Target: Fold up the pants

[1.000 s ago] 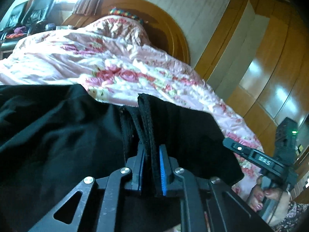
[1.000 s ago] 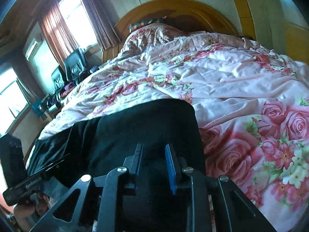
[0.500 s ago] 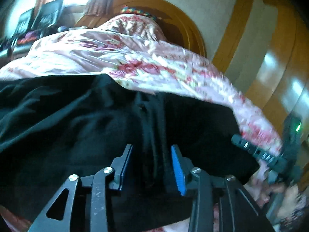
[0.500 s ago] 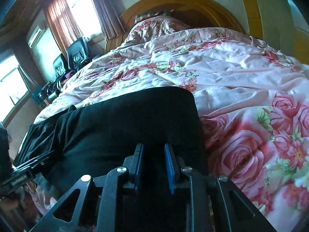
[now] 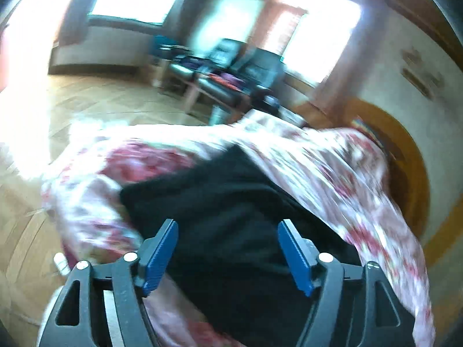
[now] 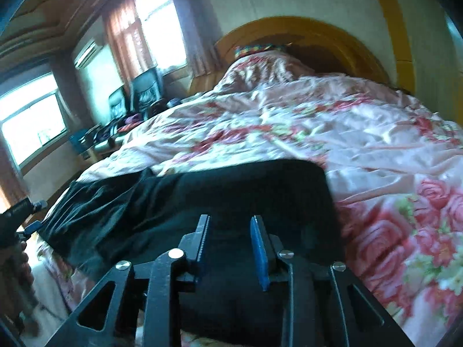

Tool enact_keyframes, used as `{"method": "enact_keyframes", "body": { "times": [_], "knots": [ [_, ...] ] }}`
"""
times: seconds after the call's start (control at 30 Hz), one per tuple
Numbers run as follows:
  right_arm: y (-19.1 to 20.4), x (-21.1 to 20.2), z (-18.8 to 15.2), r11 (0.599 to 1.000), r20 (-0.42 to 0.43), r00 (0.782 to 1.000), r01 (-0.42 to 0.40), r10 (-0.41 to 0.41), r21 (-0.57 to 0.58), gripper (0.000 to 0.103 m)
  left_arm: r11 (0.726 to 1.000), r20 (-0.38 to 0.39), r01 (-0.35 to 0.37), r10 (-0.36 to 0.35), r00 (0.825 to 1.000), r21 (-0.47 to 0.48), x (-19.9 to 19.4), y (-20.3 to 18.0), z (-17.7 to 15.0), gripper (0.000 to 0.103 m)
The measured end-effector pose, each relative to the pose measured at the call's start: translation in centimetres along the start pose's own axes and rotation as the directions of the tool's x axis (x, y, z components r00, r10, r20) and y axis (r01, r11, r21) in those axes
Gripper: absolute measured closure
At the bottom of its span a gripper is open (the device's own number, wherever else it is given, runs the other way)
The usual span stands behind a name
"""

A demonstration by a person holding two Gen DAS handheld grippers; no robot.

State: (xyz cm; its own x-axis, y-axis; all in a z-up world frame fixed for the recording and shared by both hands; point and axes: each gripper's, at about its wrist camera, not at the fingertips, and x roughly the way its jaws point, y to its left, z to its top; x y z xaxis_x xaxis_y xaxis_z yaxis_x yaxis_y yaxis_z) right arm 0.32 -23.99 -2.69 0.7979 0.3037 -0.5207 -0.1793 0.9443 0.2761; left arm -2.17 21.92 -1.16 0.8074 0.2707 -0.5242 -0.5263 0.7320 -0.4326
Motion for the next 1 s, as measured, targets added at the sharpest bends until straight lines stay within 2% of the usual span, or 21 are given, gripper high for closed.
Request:
{"method": "enact_keyframes", "body": {
  "times": [0.17,0.27,0.4,0.47,0.53,0.6,0.7,0.83,0.9,0.93,0.97,1.0],
  "knots": [
    [1.0,0.5,-0.5,0.994,-0.041,0.993,-0.109,0.109,-0.014,0.072,0.992,-0.013,-0.111,0.11,0.994,-0.066,0.6,2.4,0.1,0.03],
    [1.7,1.0,-1.0,0.99,-0.066,0.989,-0.136,0.134,-0.029,0.061,0.979,-0.049,-0.179,0.175,0.983,-0.102,1.2,3.7,-0.3,0.03],
    [1.6,1.5,-1.3,0.99,-0.082,0.987,-0.137,0.135,-0.017,0.059,0.98,-0.137,-0.077,0.052,0.989,-0.181,2.4,5.0,-0.7,0.03],
    [1.6,1.7,-1.4,0.99,-0.084,0.987,-0.138,0.137,-0.006,0.059,0.978,-0.185,-0.08,0.043,0.982,-0.195,3.7,5.4,-1.0,0.03],
    [1.6,1.7,-1.5,0.99,-0.085,0.987,-0.138,0.137,-0.004,0.059,0.97,-0.202,-0.054,0.005,0.979,-0.238,4.6,6.0,-1.0,0.03],
    [1.5,1.7,-1.4,0.99,-0.086,0.987,-0.138,0.137,-0.005,0.059,0.955,-0.192,0.008,-0.068,0.979,-0.295,5.3,6.7,-0.6,0.03],
    [1.4,1.8,-1.3,0.99,-0.085,0.986,-0.14,0.14,0.004,0.059,0.942,-0.186,0.063,-0.13,0.974,-0.33,6.4,7.1,-0.2,0.03],
    [1.4,1.9,-1.4,0.99,-0.088,0.987,-0.138,0.138,0.0,0.059,0.914,-0.111,0.144,-0.199,0.974,-0.379,7.1,7.7,0.2,0.032],
    [1.6,2.0,-1.4,0.991,-0.09,0.987,-0.134,0.133,-0.007,0.058,0.923,-0.117,0.14,-0.193,0.974,-0.358,6.8,7.2,0.1,0.048],
    [1.6,2.0,-1.4,0.991,-0.09,0.987,-0.135,0.134,-0.007,0.057,0.937,-0.13,0.124,-0.175,0.976,-0.326,6.6,6.7,0.2,0.069],
    [1.6,2.0,-1.4,0.991,-0.09,0.987,-0.136,0.135,-0.005,0.057,0.949,-0.138,0.1,-0.146,0.98,-0.298,6.5,6.4,0.3,0.081],
    [1.6,2.0,-1.4,0.991,-0.091,0.987,-0.135,0.134,-0.006,0.057,0.951,-0.132,0.099,-0.143,0.981,-0.292,6.3,6.3,0.5,0.082]
  ]
}}
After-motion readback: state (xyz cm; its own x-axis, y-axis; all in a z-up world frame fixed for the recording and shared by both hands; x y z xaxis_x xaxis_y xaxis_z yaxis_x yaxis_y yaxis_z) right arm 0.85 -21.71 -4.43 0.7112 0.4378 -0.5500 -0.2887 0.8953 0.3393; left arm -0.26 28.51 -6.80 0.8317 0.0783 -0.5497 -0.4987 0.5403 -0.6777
